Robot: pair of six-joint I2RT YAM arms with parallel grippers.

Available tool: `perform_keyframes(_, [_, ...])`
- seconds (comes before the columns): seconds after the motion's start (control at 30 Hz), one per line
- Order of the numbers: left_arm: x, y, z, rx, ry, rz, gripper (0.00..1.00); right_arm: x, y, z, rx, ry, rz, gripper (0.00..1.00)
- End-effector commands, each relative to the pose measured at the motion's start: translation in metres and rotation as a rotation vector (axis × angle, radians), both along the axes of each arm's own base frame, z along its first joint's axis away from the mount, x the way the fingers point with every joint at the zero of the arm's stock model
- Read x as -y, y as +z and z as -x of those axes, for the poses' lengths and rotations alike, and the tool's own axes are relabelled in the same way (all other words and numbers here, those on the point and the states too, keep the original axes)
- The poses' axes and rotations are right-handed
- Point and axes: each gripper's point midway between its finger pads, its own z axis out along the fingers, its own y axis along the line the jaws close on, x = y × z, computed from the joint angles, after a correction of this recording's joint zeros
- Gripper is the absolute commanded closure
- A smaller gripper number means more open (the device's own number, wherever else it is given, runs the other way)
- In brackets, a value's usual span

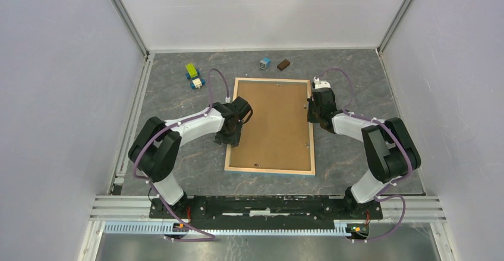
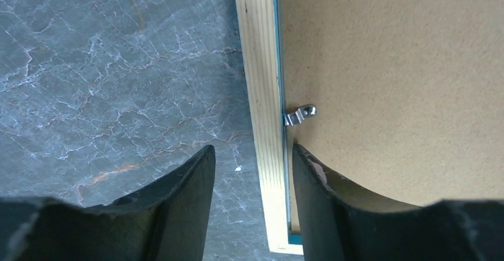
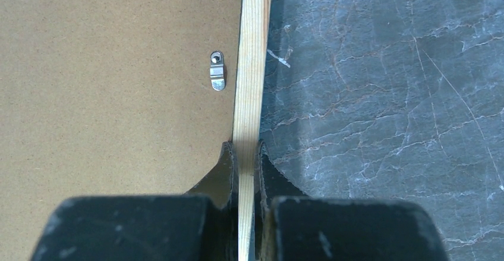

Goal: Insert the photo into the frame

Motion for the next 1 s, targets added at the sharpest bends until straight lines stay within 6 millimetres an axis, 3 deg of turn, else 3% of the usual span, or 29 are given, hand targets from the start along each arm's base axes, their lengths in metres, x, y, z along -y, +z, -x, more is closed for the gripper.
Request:
perform_keyframes(0.0, [0.005,-0.002,-0.023,0.106,0.091,-0.001,0.44,0.002,-0.028,0.018,-0.098,0.051,0.024,1.0])
perform_keyframes(0.47, [-0.004,-0.022,-0.023,0.118,0.145,-0.046,0.44,-0.005,-0.031,0.018,-0.109,0.078,-0.002,1.0])
perform_keyframes(0.97, [-0.003,-0.036,-0.023,0.136,0.195,-0.03,0.56,-0.009,-0.033,0.017,-0.115,0.095,-0.007,1.0])
